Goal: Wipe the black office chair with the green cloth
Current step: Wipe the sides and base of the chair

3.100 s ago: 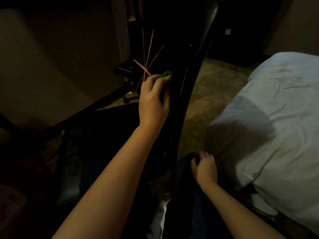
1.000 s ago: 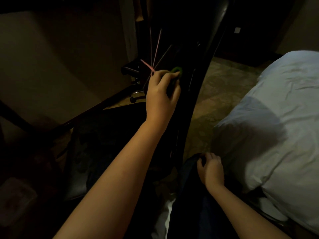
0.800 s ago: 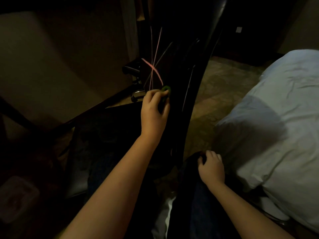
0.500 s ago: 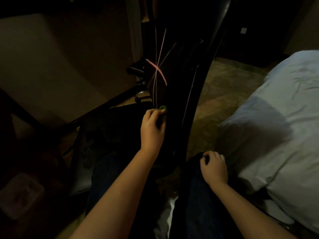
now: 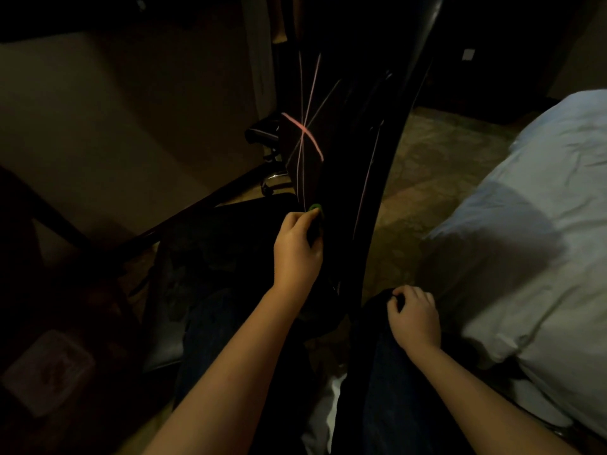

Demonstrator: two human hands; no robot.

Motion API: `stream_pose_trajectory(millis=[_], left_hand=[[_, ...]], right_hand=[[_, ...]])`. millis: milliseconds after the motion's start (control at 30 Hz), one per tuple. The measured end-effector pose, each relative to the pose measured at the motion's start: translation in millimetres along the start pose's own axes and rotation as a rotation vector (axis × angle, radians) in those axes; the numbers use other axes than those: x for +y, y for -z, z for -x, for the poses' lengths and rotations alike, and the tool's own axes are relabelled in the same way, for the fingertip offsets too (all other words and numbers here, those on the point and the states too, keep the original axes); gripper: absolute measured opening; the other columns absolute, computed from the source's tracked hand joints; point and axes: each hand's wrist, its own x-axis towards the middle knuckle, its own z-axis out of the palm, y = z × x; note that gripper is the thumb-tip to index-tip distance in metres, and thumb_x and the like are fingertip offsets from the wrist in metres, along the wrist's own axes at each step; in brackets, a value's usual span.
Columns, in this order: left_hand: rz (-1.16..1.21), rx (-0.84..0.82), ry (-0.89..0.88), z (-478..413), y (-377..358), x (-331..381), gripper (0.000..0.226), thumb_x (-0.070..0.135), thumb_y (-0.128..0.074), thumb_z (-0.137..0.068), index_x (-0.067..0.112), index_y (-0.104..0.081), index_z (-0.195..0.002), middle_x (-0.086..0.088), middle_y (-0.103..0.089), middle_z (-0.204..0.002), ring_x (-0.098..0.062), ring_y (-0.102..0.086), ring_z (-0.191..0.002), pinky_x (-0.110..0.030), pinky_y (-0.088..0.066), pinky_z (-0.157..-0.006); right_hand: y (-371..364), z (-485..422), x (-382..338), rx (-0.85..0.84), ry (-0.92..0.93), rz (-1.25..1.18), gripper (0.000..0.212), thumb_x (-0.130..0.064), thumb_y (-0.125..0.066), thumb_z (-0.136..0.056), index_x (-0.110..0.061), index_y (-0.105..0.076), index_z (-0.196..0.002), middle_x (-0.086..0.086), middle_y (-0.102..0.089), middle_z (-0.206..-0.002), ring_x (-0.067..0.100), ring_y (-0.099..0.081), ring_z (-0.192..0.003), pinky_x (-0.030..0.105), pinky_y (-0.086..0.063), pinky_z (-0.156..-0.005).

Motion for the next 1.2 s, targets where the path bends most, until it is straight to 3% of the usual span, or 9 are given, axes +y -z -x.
stream_pose_trajectory(millis=[133,267,467,633,833,1033,1200], left_hand=[[0.038,0.049,-0.058,-17.7,4.7,18.0,0.044,0.001,-0.066,-0.088,0.009,-0.059,-0.131,0.001,-0.056,-0.119,-0.002,-0.050,-0.107,0.003,-0.035,-0.089],[0.021,0.081,-0.148,-38.9,12.1,37.9,0.039,0.000,-0.066,-0.088,0.006,-0.063,-0.126,0.000,-0.057,-0.117,-0.001,-0.049,-0.102,0.003,-0.035,-0.088],[0.005,0.119,-0.324,-71.4,23.3,74.1,0.036,0.003,-0.067,-0.087,0.005,-0.064,-0.123,-0.007,-0.063,-0.118,-0.016,-0.059,-0.110,-0.013,-0.042,-0.094],[-0.018,0.206,-0.416,-93.1,22.7,95.3,0.032,0.010,-0.069,-0.087,0.007,-0.068,-0.118,-0.007,-0.061,-0.120,-0.006,-0.052,-0.107,-0.002,-0.036,-0.090],[0.005,0.211,-0.372,-82.7,14.0,82.5,0.025,0.011,-0.068,-0.088,0.006,-0.066,-0.113,-0.002,-0.058,-0.107,-0.003,-0.050,-0.095,-0.001,-0.037,-0.080],[0.044,0.132,-0.273,-63.5,11.0,47.8,0.017,0.009,-0.068,-0.088,0.006,-0.066,-0.104,0.002,-0.057,-0.100,-0.007,-0.055,-0.090,-0.009,-0.043,-0.079],[0.032,0.088,-0.206,-41.9,5.5,21.5,0.017,0.008,-0.069,-0.087,0.009,-0.065,-0.103,0.006,-0.054,-0.098,-0.001,-0.052,-0.087,-0.004,-0.040,-0.077]], right_hand=[[-1.0,-0.9,2.7,-0.014,0.002,0.025,0.027,-0.023,-0.054,-0.095,-0.008,-0.061,-0.116,0.008,-0.060,-0.116,0.025,-0.047,-0.111,0.037,-0.044,-0.092],[-3.1,-3.3,8.5,-0.031,-0.002,0.037,0.027,-0.028,-0.052,-0.095,-0.007,-0.059,-0.111,0.008,-0.059,-0.113,0.024,-0.046,-0.109,0.037,-0.044,-0.091],[-5.4,-4.5,4.4,-0.007,-0.037,0.011,0.024,-0.020,-0.056,-0.093,-0.004,-0.065,-0.107,0.013,-0.062,-0.111,0.029,-0.049,-0.111,0.039,-0.045,-0.091],[-1.5,-4.9,7.0,-0.038,-0.024,-0.037,0.016,-0.020,-0.053,-0.094,-0.011,-0.062,-0.104,0.008,-0.060,-0.109,0.026,-0.047,-0.109,0.037,-0.042,-0.092],[-4.5,-4.9,5.9,0.009,-0.043,-0.012,0.016,-0.022,-0.054,-0.094,-0.010,-0.063,-0.100,0.009,-0.061,-0.104,0.024,-0.048,-0.105,0.033,-0.041,-0.084],[-2.0,-3.0,9.8,-0.010,-0.026,-0.011,0.028,-0.025,-0.052,-0.095,-0.006,-0.061,-0.114,0.009,-0.059,-0.112,0.025,-0.047,-0.110,0.037,-0.045,-0.090],[-0.7,-1.1,6.5,-0.014,-0.002,-0.003,0.022,-0.022,-0.053,-0.095,-0.007,-0.060,-0.109,0.008,-0.059,-0.111,0.024,-0.047,-0.109,0.039,-0.045,-0.090]])
